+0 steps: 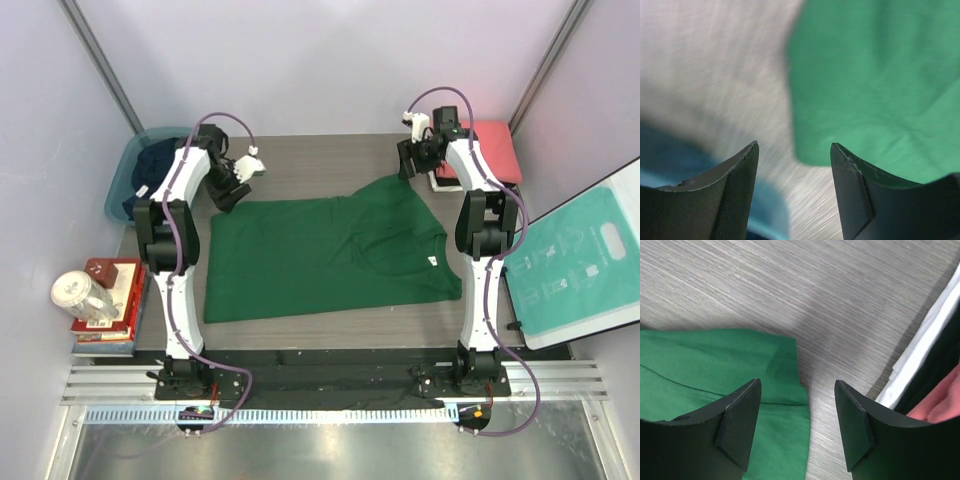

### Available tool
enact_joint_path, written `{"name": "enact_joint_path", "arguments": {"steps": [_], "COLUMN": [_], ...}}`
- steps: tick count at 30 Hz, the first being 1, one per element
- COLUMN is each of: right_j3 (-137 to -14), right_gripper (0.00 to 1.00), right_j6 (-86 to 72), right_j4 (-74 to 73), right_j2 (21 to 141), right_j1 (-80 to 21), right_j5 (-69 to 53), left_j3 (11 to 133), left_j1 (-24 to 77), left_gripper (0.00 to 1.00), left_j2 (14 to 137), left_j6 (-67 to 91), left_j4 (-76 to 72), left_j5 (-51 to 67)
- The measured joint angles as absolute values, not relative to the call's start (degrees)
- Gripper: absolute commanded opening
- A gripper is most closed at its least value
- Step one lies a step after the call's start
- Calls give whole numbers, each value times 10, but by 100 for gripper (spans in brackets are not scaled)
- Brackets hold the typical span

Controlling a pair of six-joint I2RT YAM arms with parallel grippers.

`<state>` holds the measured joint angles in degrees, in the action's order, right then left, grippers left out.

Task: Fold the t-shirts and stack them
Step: Grap the side of the flattened tshirt furthest away from the robot with both arms

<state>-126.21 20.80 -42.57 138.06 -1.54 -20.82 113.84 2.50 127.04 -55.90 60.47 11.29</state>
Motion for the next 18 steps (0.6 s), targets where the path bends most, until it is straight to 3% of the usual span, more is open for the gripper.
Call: {"name": "enact_joint_path", "arguments": {"steps": [12, 18], "right_j3": [-1276, -1281], "right_gripper": [64, 65], "right_j6": [209, 210], "right_j4": [-458, -462], "right_j2": [1381, 1385], "right_j1": [-15, -15], "right_j5": [-209, -209], "left_j3": [1182, 1180], "left_j1": [17, 15], "left_gripper": [49, 50], "left_j2": [1343, 1344], "left_j6": [-559, -559], "left_j4": [665, 654], "left_j5": [155, 154]}}
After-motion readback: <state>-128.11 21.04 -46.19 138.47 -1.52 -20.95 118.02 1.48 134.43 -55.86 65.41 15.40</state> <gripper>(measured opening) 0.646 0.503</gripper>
